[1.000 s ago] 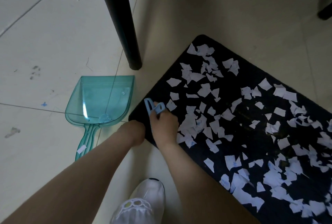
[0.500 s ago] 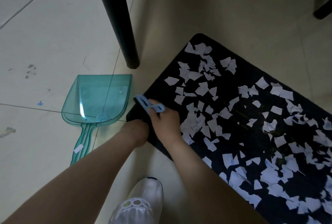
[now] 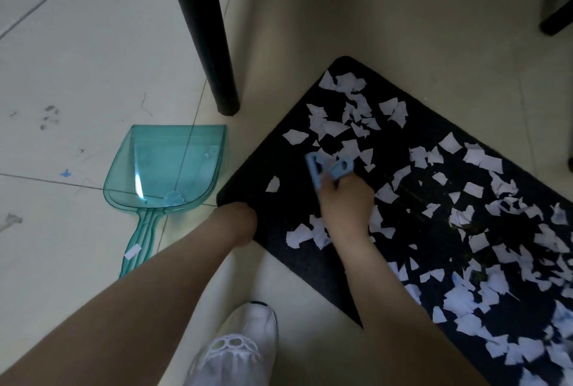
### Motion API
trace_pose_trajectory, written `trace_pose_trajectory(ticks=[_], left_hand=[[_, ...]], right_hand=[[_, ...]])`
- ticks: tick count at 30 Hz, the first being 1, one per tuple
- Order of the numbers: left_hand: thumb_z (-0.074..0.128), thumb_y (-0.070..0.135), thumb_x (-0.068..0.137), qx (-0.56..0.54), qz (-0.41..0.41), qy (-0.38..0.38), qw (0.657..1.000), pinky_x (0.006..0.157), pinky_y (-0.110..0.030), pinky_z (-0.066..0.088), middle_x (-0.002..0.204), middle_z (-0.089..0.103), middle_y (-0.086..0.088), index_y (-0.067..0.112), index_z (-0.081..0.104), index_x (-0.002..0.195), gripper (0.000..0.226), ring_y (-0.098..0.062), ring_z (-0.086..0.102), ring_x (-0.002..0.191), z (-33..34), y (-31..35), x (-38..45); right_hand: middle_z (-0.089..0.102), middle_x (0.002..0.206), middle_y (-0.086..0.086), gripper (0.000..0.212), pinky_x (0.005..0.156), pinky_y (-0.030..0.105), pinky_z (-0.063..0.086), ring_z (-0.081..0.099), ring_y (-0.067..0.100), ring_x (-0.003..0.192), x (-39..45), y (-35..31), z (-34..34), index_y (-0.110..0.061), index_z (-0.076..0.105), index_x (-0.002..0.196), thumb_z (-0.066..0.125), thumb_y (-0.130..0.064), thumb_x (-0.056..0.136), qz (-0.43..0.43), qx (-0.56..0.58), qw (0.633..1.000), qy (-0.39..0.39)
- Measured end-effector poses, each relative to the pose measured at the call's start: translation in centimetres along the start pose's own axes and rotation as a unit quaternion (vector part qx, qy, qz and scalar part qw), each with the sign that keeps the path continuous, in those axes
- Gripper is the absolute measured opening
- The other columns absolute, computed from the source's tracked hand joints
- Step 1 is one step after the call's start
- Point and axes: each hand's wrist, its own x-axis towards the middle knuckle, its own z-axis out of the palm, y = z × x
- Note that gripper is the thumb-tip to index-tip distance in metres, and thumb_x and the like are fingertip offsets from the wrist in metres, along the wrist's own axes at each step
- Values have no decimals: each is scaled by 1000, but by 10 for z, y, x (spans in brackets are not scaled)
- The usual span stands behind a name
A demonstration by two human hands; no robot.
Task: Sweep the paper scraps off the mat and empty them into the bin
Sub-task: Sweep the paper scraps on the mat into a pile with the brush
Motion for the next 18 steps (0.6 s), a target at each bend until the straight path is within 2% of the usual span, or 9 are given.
trace_pose_trajectory(ticks=[1, 3, 5, 9, 12, 14, 16, 18], left_hand=[[40, 2, 94, -2, -3, 9, 1000, 102, -33, 45, 133, 54, -13, 3, 54, 130, 39, -25, 53, 121, -1, 2, -1], [39, 3, 95, -8, -4, 26, 1000, 99, -31, 45, 128, 58, -13, 2, 57, 124, 34, -25, 55, 118, 0, 8, -3], [39, 3, 96, -10, 3, 11, 1000, 96, -28, 44, 127, 58, -13, 2, 58, 122, 32, -24, 56, 117, 2, 13, -5], [38, 3, 96, 6, 17, -2, 1000, 100, -26, 39, 130, 55, -11, 4, 57, 128, 37, -24, 52, 120, 4, 17, -7], [37, 4, 96, 37, 30, -12, 999, 106, -29, 36, 132, 54, -10, 4, 55, 129, 38, -26, 48, 125, 4, 21, -4], [38, 5, 96, 60, 39, -16, 997, 105, -29, 40, 131, 55, -11, 2, 56, 127, 36, -26, 49, 124, 5, 20, -1], [40, 5, 95, 54, 35, -24, 998, 103, -29, 43, 128, 57, -11, 3, 59, 121, 32, -25, 54, 119, 5, 24, 1], [42, 4, 95, 38, 24, -6, 999, 101, -30, 45, 124, 60, -10, 4, 61, 118, 30, -24, 58, 114, 3, 30, 3]], right_hand=[[59, 65, -1, 27, 50, 25, 46, 57, 11, 55, -9, -2, 7, -8, 60, 80, 49, -27, 96, 8, 37, 998, -47], [70, 85, 6, 22, 67, 32, 57, 67, 17, 74, -30, -2, 27, -8, 67, 98, 53, -23, 94, 48, 114, 984, -129], [71, 94, 9, 20, 77, 33, 56, 67, 20, 84, -48, 7, 44, -9, 67, 105, 53, -18, 94, 103, 189, 965, -152], [70, 97, 7, 19, 73, 27, 56, 67, 19, 88, -51, 44, 39, -16, 66, 109, 54, -19, 95, 153, 220, 960, -75], [69, 89, 3, 25, 59, 11, 48, 64, 13, 74, -34, 67, 5, -11, 66, 113, 53, -24, 95, 139, 154, 978, 16], [67, 86, 1, 27, 64, 17, 53, 62, 12, 72, -21, 76, -18, -12, 65, 116, 53, -24, 95, 136, 140, 978, 68], [69, 91, 2, 25, 77, 33, 58, 66, 14, 80, -15, 77, -35, -16, 65, 116, 55, -23, 94, 141, 181, 968, 100], [70, 89, -1, 16, 78, 34, 58, 68, 14, 84, -18, 65, -35, -23, 67, 106, 57, -21, 93, 125, 245, 957, 91]])
